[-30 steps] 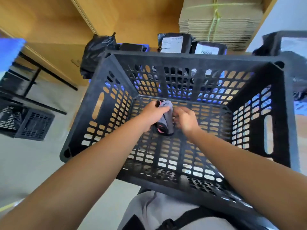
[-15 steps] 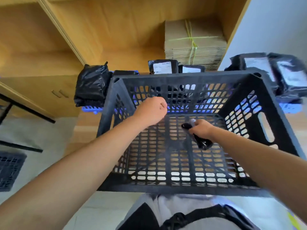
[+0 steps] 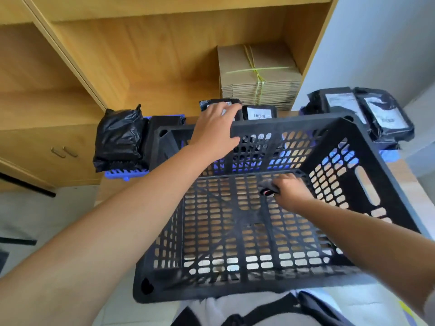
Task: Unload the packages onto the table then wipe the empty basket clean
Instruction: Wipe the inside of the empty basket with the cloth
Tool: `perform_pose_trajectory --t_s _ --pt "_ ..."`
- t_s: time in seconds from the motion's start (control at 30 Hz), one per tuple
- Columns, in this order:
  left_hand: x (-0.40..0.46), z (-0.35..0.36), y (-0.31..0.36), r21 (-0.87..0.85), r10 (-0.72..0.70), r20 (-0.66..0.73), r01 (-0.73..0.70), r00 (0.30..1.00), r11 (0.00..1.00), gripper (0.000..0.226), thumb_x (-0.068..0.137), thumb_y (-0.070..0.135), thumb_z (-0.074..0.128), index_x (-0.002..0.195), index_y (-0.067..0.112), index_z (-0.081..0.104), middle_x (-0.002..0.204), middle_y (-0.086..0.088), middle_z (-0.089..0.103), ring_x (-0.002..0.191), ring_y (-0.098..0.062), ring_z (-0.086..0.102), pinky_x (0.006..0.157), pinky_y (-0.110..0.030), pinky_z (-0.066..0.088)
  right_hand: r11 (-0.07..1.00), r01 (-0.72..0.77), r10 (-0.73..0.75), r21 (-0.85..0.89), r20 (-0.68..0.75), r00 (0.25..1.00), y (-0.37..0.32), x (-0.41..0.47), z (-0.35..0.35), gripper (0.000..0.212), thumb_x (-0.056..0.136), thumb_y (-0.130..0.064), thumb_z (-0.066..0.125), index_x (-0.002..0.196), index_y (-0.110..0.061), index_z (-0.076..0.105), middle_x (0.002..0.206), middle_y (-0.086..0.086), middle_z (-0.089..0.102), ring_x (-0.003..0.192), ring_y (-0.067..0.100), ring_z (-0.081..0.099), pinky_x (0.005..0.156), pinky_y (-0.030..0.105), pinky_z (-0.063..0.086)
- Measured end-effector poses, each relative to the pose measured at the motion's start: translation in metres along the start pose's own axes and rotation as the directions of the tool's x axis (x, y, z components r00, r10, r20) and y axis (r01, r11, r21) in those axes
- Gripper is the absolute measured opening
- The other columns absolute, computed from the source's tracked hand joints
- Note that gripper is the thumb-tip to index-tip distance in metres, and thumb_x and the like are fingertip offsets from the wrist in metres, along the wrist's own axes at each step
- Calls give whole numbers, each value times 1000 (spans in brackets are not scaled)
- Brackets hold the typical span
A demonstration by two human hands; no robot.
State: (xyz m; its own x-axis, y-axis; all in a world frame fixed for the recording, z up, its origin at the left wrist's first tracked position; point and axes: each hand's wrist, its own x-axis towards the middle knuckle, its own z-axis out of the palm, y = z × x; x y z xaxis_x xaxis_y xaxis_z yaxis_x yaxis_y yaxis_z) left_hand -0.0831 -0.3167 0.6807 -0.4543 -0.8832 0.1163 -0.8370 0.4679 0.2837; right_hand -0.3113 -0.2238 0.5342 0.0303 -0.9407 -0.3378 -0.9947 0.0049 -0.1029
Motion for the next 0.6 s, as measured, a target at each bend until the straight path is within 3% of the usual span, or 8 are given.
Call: perform_pose_trajectory --t_s 0.07,0.17,0.27,0.37,0.4,0.53,0.6 --pt "21 1 -10 129 -155 162 135 974 982 71 84 36 72 145 20 40 138 -7 51 128 -30 44 102 -43 38 999 41 -41 -9 -36 998 -9 14 5 39 88 -26 59 127 -21 59 125 4 56 123 29 44 97 36 35" --pt "35 9 -25 238 -327 300 261 896 935 42 85 33 72 120 18 54 106 -5 61 105 -31 57 84 -39 40 999 34 -35 -27 -54 998 -14 37 20 38 92 -23 58 130 -19 58 126 6 55 123 30 44 96 37 36" --pt "36 21 -31 326 -364 202 288 909 900 12 88 18 67 99 19 61 73 1 50 79 -28 56 64 -33 33 998 58 -57 8 -114 992 -16 55 38 39 83 -18 69 122 -15 64 112 12 60 110 36 53 87 41 44" --pt "40 30 -33 364 -358 166 280 919 888 12 87 16 69 85 20 58 68 2 48 72 -26 53 51 -29 23 989 140 -146 -56 -129 981 -18 74 58 46 57 -13 85 101 -13 72 86 12 60 83 35 61 65 39 50" --pt "40 29 -34 369 -351 165 273 922 888 15 87 17 69 83 21 55 68 2 47 72 -26 52 50 -29 20 987 146 -154 -66 -130 979 -20 79 61 44 57 -13 86 98 -13 72 84 11 60 81 34 62 64 38 50" --pt "39 31 -38 352 -335 112 277 936 894 15 85 17 71 82 21 57 67 2 51 68 -26 53 49 -29 20 993 119 -118 12 -98 988 -34 88 65 31 87 -16 62 118 -15 64 109 10 57 108 34 57 84 40 45" --pt "37 33 -39 329 -334 101 285 937 900 12 83 16 72 83 20 60 67 1 53 67 -26 53 50 -29 19 992 83 -75 93 -85 993 -37 88 66 32 90 -16 56 122 -15 61 115 10 55 110 33 56 81 39 44"
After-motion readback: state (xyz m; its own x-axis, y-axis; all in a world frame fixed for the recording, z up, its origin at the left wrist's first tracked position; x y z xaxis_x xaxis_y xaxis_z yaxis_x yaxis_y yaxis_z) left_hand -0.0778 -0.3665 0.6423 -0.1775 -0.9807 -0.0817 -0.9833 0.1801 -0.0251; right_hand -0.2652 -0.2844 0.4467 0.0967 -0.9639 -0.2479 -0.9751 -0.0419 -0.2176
